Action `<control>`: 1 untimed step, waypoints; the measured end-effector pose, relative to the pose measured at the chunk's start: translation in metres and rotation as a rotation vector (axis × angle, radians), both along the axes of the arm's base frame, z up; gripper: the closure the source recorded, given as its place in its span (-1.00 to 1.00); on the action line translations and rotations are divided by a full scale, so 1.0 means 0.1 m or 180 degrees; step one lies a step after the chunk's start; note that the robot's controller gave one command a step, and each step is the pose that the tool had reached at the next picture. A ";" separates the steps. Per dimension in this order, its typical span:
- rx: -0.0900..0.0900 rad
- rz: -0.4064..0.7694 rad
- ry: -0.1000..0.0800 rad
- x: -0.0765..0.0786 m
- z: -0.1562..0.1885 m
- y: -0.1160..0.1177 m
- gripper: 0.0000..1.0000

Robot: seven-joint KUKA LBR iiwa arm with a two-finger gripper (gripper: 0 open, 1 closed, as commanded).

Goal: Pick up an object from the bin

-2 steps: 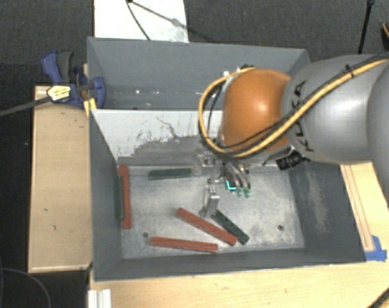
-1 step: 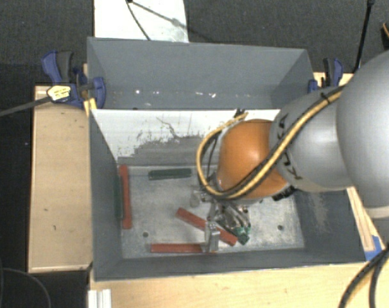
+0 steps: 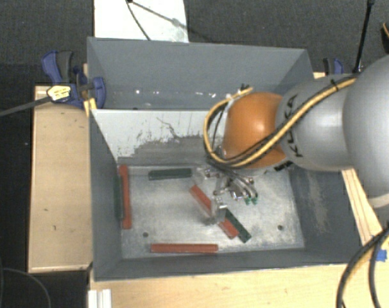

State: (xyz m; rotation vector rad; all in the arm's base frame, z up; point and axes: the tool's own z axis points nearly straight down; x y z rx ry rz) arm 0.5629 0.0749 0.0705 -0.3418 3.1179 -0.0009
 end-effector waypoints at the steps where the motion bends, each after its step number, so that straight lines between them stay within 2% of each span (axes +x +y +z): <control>1: 0.0005 -0.0011 0.0011 -0.02 0.00 0.02 1.00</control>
Offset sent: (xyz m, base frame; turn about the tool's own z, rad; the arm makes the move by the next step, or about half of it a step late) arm 0.0000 0.0000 0.0000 0.0000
